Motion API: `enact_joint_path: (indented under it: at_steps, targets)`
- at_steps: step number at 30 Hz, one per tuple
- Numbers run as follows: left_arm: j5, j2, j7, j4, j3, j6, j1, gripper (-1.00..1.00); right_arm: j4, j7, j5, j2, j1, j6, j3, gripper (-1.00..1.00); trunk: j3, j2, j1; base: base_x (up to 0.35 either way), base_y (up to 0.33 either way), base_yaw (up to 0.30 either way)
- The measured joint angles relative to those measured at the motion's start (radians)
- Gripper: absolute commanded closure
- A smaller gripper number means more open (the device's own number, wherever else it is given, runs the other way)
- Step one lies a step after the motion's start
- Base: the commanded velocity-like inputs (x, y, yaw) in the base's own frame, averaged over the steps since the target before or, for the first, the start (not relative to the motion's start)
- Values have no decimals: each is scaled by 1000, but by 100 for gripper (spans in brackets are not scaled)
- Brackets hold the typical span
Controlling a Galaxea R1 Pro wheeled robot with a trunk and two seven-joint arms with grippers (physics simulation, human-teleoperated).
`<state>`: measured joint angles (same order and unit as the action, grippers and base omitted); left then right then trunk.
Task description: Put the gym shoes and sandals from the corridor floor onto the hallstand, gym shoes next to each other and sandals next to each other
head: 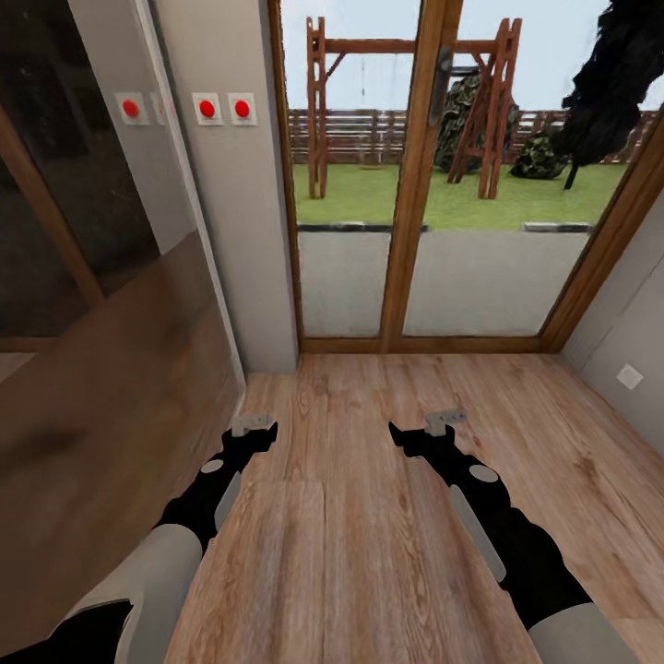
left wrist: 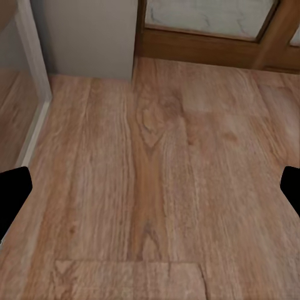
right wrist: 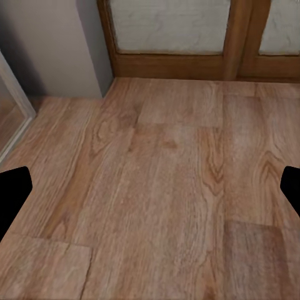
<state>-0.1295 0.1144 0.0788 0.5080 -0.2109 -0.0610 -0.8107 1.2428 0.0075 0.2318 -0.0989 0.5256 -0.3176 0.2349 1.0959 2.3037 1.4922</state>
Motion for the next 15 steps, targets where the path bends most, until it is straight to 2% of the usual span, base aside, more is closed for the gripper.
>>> enact_joint_path:
  at_steps: [11, 15]
  targets:
    - [0, 1, 0, 0, 0, 0, 0, -100, 0, 0, 0, 0, 0, 0, 0, -100, 0, 0, 0, 335, 0, 0]
    - [0, 1, -1, 0, 0, -1, 0, -100, 0, 0, 0, 0, 0, 0, 0, -100, 0, 0, 1, 138, 0, 0]
